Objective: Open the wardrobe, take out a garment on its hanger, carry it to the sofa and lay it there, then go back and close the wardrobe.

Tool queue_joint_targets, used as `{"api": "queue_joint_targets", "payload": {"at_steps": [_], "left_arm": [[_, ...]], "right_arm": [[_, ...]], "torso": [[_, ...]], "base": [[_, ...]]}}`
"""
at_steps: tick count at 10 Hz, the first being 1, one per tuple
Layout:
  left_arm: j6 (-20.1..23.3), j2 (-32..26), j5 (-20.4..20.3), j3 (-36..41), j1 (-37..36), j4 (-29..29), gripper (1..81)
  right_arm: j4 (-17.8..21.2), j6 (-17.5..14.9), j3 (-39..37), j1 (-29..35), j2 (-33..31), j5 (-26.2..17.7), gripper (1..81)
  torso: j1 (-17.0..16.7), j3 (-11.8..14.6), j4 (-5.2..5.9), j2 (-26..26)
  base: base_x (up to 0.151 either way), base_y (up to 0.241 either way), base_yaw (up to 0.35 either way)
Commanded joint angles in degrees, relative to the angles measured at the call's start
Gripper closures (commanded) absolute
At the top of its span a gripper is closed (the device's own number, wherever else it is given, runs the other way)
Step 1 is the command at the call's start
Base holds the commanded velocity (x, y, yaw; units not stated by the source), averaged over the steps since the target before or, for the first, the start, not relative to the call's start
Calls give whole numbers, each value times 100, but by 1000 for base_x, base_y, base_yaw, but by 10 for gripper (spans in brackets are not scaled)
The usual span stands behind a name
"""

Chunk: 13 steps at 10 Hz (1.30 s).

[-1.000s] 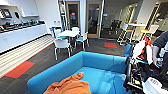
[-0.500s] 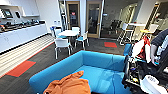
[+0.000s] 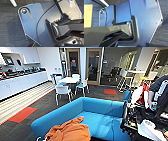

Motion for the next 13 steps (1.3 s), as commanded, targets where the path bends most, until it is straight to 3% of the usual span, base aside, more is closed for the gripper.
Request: {"api": "queue_joint_targets", "payload": {"at_steps": [1, 13], "left_arm": [[17, 6, 269, -28, -184, 68, 10], [8, -2, 242, -28, -175, 50, 10]], "right_arm": [[-61, -16, 40, 150, 49, -265, 10], [-79, -25, 48, 150, 57, -257, 10]], "torso": [[5, 0, 0, 0], [5, 0, 2, -5]], "base": [[-66, 0, 0], [0, 0, 0]]}}
